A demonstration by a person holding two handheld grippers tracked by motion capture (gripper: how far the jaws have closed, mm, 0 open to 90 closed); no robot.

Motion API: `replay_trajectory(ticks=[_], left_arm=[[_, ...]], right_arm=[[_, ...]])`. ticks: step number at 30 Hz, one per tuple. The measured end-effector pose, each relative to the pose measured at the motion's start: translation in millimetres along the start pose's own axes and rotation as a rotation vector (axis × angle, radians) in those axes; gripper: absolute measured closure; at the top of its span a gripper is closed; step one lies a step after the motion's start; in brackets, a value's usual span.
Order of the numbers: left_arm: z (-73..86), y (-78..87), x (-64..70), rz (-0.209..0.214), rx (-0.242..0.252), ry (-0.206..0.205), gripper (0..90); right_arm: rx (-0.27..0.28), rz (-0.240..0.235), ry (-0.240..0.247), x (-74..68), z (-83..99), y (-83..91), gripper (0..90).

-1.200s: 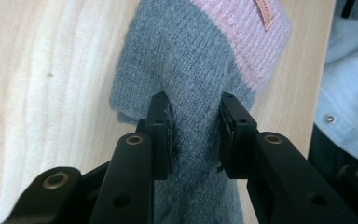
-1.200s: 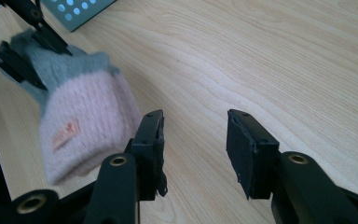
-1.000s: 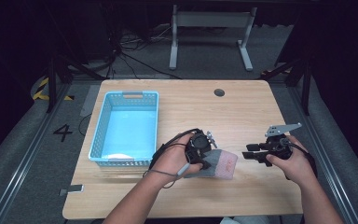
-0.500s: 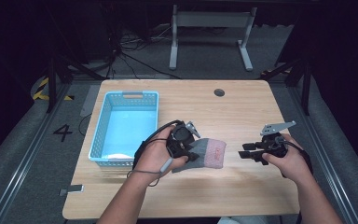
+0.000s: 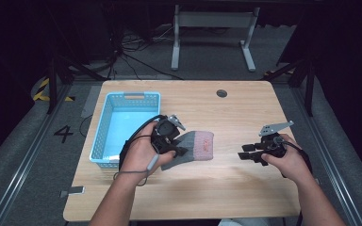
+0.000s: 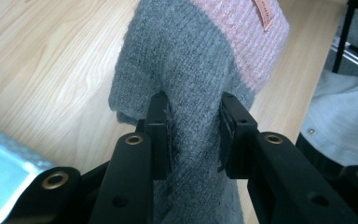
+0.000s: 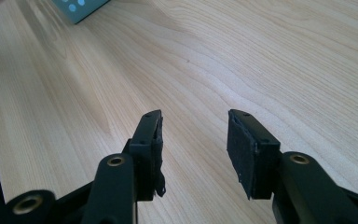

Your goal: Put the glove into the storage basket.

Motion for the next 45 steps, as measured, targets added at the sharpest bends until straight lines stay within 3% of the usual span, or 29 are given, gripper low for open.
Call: replay_trajectory(ticks=[8,12,15,21,36,45], left_arm=[[4.0,21.3,-21.2,-0.037,0.025,0.065,69.4],[7.1,29.6,-29.5,-0.076,0.019,0.076,69.3],[10.0,37.2,-34.6,-0.078,0.025,0.081,69.2],[16.8,49.6,-49.5,-0.124,0.053,0.128,69.2],[40.6,58.6,-80.1,-0.206,0.058,0.239,69.2],[47.9,56.4,-104.9,-0.266,0.013,0.29,69.2]], right_arm=[[-0.013,0.005,-0.002,-0.5,3.4,-2.0,56.3],[-0.01,0.01,-0.006,-0.6,3.9,-0.5,56.2],[-0.013,0.012,-0.007,-0.2,4.5,-0.3,56.1],[-0.016,0.015,-0.011,0.9,6.0,-0.3,55.9],[-0.01,0.025,-0.009,9.6,0.0,0.9,55.3],[-0.009,0.029,-0.013,9.5,2.2,1.6,55.1]])
Point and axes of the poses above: each handheld gripper's, and its own axes: y roughly backward along the jaws, z roughly out of its underside, x roughly to its right, the point moved 2 cm from there along -y, roughly forward along the jaws, and after that the axes turned 1 degree about x, right-handed, at the moved point
